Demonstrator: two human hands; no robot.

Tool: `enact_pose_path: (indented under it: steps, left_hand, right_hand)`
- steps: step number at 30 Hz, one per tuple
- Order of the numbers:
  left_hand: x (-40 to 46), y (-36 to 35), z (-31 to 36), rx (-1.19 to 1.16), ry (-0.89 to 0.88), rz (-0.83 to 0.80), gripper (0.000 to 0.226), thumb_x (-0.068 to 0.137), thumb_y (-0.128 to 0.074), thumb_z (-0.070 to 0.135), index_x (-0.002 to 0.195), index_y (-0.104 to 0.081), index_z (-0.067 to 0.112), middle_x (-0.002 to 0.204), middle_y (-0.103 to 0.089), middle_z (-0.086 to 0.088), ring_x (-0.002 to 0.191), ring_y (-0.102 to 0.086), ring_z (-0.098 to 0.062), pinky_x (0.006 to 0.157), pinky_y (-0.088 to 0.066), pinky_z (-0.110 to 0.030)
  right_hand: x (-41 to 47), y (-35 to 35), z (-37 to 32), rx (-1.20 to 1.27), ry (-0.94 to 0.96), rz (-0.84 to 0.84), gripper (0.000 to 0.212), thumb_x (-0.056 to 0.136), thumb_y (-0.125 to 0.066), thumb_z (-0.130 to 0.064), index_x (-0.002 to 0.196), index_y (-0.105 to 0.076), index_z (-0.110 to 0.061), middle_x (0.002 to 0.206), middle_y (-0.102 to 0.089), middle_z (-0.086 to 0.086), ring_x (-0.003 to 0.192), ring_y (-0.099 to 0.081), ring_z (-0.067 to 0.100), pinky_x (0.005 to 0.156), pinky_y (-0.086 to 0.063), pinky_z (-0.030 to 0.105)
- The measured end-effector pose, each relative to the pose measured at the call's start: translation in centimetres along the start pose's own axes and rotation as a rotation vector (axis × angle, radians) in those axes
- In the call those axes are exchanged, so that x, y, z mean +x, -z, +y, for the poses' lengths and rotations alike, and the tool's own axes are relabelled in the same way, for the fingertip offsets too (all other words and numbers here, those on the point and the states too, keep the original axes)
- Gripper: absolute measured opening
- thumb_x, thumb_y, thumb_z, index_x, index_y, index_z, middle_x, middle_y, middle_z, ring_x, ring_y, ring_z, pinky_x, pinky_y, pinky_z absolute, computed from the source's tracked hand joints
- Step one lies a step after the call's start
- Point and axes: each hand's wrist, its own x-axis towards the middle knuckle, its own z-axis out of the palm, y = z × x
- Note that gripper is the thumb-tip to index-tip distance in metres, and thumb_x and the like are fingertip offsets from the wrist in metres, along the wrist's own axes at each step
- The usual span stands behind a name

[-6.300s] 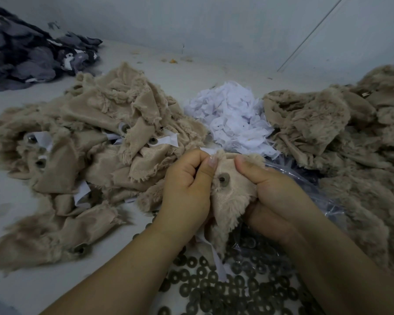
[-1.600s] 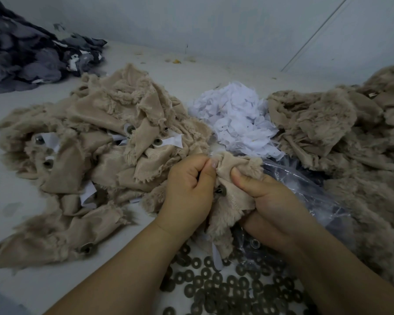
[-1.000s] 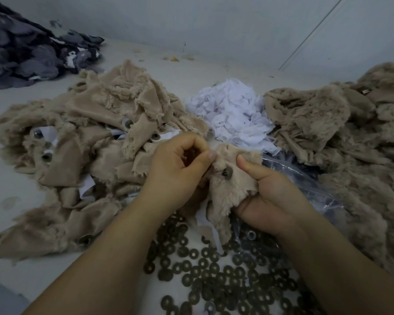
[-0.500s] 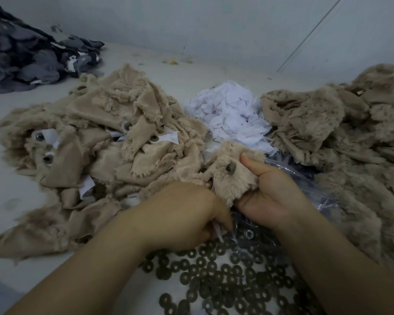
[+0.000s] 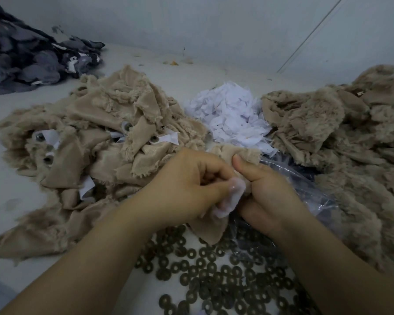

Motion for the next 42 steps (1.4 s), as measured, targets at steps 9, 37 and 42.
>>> enact_pose_path:
  steps: [9,37,42]
  left_hand:
    - [1.4,-2.8,-1.6,-0.368,0.205,0.548,0.014,0.091,-0.066,0.006,0.078,-0.06,0.004,0.051,-0.061,-0.009,0.032,-0.046,-0.016,0.035,-0.036,-0.017]
    - [-0.2,1.6,-2.7,-0.592,0.22,0.561,0.023,0.07,-0.072,0.026,0.077,-0.066,0.005,0.048,-0.058,-0.013,0.036,-0.046,-0.019,0.038,-0.04,-0.022]
    - [-0.4,1.2,-3.1,-0.613,0.229,0.548,0.021,0.071,-0.073,0.025,0.075,-0.068,0.005,0.049,-0.058,-0.011,0.038,-0.047,-0.018,0.038,-0.04,-0.022]
  right_hand:
    - [0.1,-0.2,0.3,-0.013,0.065,-0.03,0.033,0.098,-0.052,-0.019,0.107,-0.068,0.009,0.088,-0.07,0.021,0.076,-0.069,0.026,0.076,-0.059,0.04]
    - [-3.0,0.9,-5.4,-1.418,-0.132,-0.116,0.02,0.093,-0.056,0.0,0.086,-0.071,-0.013,0.075,-0.077,0.004,0.069,-0.074,0.015,0.063,-0.061,0.026]
    - [-2.2,1.6,-3.7,-2.079,0.09,0.114,0.008,0.081,-0.068,-0.021,0.08,-0.074,-0.016,0.076,-0.073,0.001,0.075,-0.069,0.02,0.067,-0.06,0.033]
